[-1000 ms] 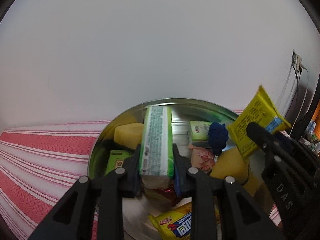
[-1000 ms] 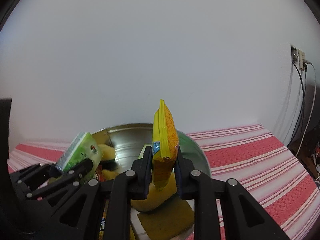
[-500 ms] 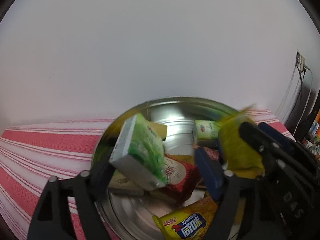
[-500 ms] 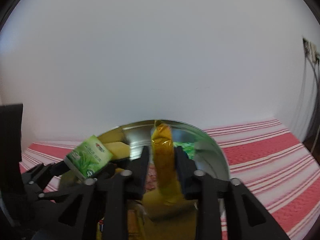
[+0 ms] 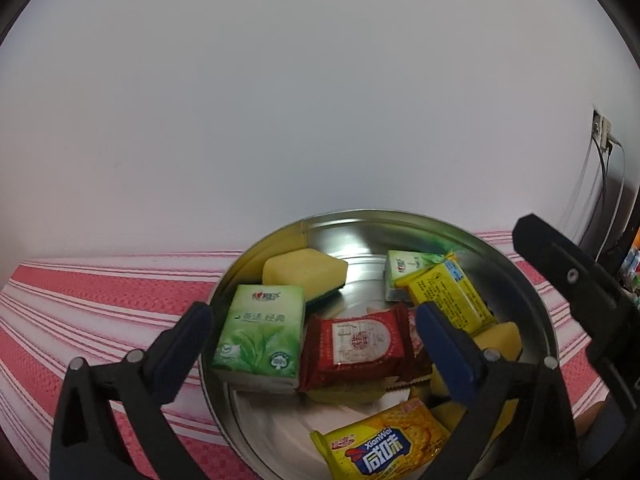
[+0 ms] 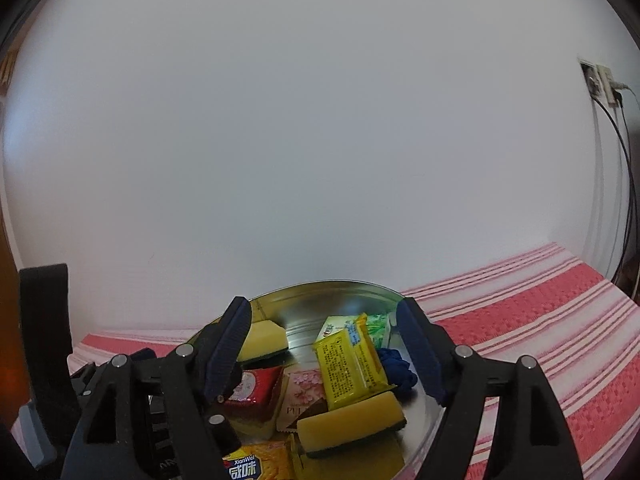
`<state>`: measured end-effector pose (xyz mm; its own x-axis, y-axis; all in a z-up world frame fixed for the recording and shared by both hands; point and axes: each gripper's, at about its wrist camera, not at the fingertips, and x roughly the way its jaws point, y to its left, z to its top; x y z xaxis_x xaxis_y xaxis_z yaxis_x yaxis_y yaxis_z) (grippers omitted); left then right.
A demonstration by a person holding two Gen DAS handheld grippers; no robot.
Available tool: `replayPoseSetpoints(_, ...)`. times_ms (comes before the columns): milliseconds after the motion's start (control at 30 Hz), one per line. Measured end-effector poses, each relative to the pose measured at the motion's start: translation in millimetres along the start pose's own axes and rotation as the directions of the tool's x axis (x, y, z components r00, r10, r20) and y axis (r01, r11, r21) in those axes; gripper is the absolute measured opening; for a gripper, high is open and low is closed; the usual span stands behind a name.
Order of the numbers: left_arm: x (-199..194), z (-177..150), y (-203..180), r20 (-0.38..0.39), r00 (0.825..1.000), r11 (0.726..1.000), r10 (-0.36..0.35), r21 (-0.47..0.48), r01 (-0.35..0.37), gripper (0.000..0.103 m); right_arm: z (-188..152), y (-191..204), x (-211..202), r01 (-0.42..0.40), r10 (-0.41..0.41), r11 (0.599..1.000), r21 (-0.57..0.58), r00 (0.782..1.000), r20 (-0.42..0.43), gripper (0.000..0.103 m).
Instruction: Organize objects
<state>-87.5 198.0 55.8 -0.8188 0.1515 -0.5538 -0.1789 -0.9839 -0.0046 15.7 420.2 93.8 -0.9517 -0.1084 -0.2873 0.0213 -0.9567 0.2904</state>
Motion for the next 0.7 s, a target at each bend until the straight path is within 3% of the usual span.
replayPoseSetpoints(100, -5.0, 0.6, 2.5, -0.002, 1.0, 1.0, 0.0, -0.011, 0.0, 0.103, 0.6, -5.2, 2.5, 0.016, -0.016, 1.0, 0.011, 1.0, -0.004, 0.077)
replayPoseSetpoints(167, 16.6, -3.6, 1.6, -0.004, 1.0, 1.0, 0.002, -0.008, -0.002, 0.103, 0.3, -4.8, 0.5, 0.027, -0.027, 1.0, 0.009, 1.0, -0.002, 0.077)
replayPoseSetpoints(333, 23.5, -10.1, 0.0, -0.001, 1.0, 1.0, 0.013, -0.001, -0.013, 0.103, -0.5, -7.9, 2.8, 0.051, -0.051, 0.999, -0.016, 0.999, 0.012, 0.077)
replayPoseSetpoints(700, 5.7, -27.6, 14.6, 0.059, 0.996, 0.997, 0.074, 0.013, -0.075, 0.103, -7.5, 1.5, -5.9, 0.118, -0.113, 0.991, -0.055, 0.989, 0.094, 0.08)
